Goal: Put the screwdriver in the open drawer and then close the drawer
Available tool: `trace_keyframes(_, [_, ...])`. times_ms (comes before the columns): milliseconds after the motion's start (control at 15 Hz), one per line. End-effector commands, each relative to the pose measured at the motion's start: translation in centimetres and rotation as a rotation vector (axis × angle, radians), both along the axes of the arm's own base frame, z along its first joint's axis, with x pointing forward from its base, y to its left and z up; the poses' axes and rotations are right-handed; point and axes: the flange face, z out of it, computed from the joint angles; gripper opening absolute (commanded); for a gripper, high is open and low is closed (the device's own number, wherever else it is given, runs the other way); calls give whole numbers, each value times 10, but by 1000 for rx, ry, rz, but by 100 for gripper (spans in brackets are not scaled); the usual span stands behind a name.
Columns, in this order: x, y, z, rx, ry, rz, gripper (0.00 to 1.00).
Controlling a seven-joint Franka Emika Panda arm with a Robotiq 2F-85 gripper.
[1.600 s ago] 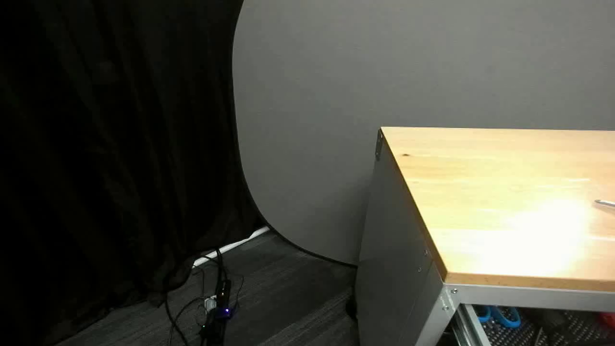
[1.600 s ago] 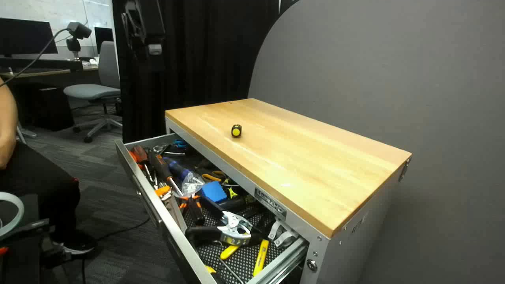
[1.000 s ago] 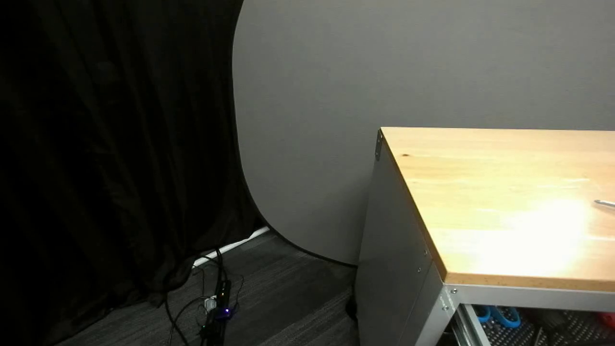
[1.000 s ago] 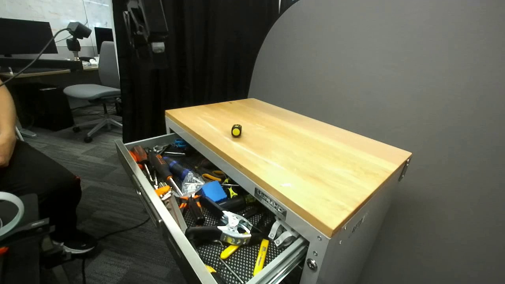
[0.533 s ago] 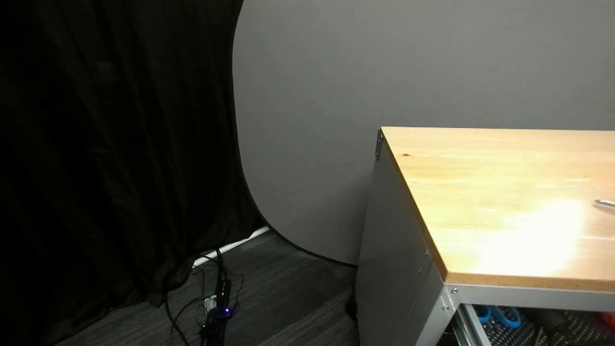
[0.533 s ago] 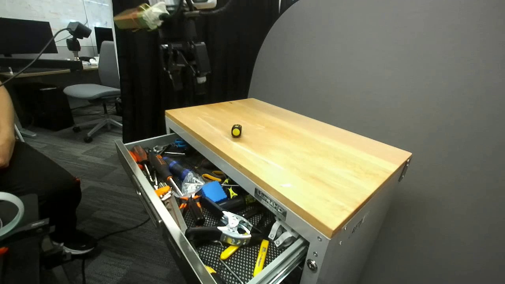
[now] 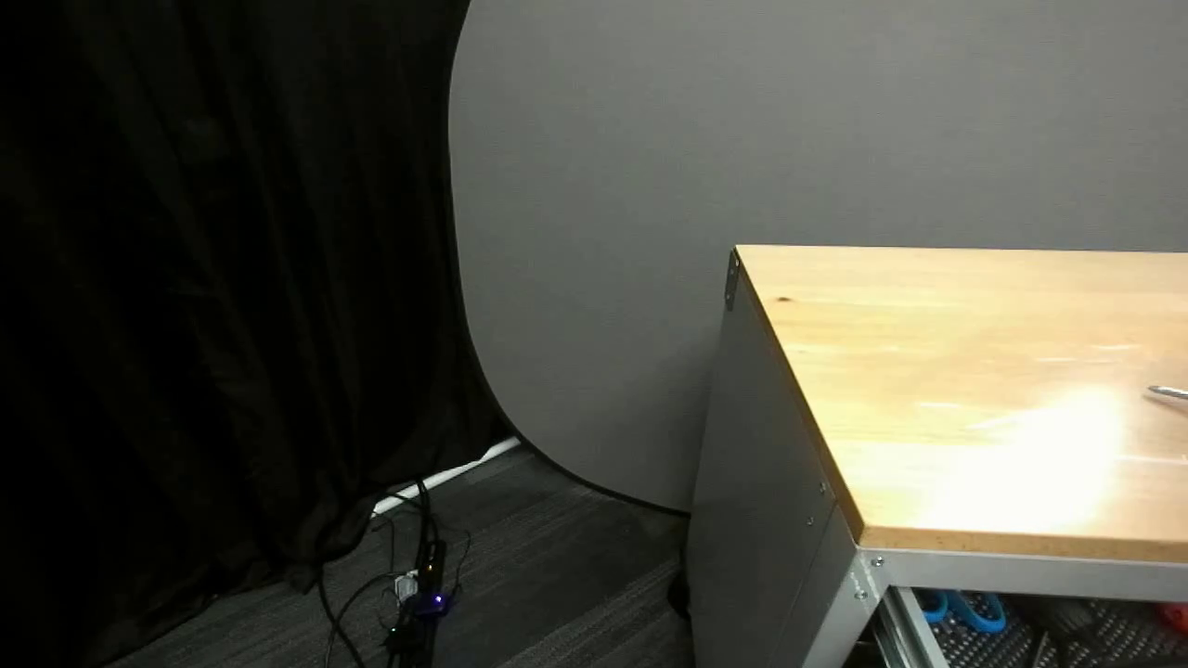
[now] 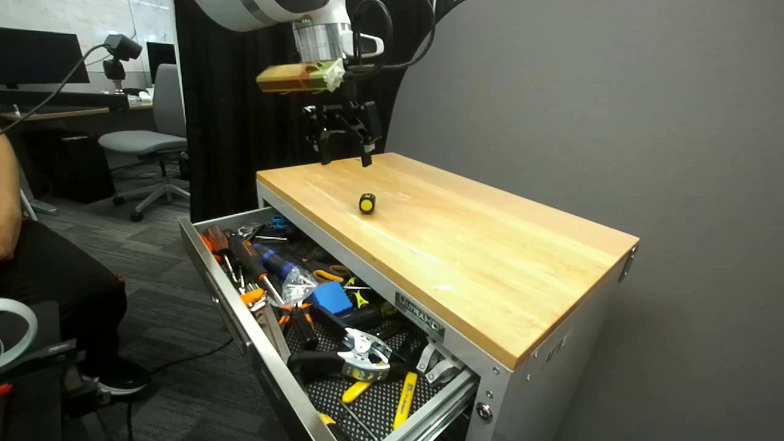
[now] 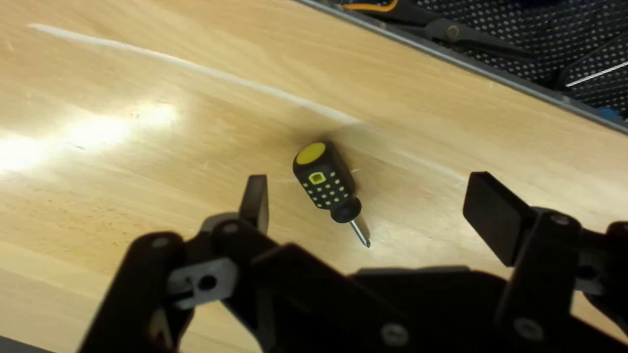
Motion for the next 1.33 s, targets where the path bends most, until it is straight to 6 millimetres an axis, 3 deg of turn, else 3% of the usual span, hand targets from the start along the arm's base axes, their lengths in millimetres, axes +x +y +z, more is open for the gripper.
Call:
trace_keyframes(0, [37, 3, -16, -45, -8, 72, 100])
trace_keyframes(400, [66, -4, -55, -53, 41, 109, 100])
trace_keyframes(467, [69, -6, -60, -60, 46, 116, 90])
trace_keyframes(533, [72, -8, -63, -62, 51, 120, 73])
trace_keyframes(800, [77, -10, -69, -71, 72, 130, 40])
trace_keyframes(1000, [68, -7, -66, -76, 117, 119, 20])
trace_keyframes(1267, [41, -9, -53, -72, 183, 39, 21])
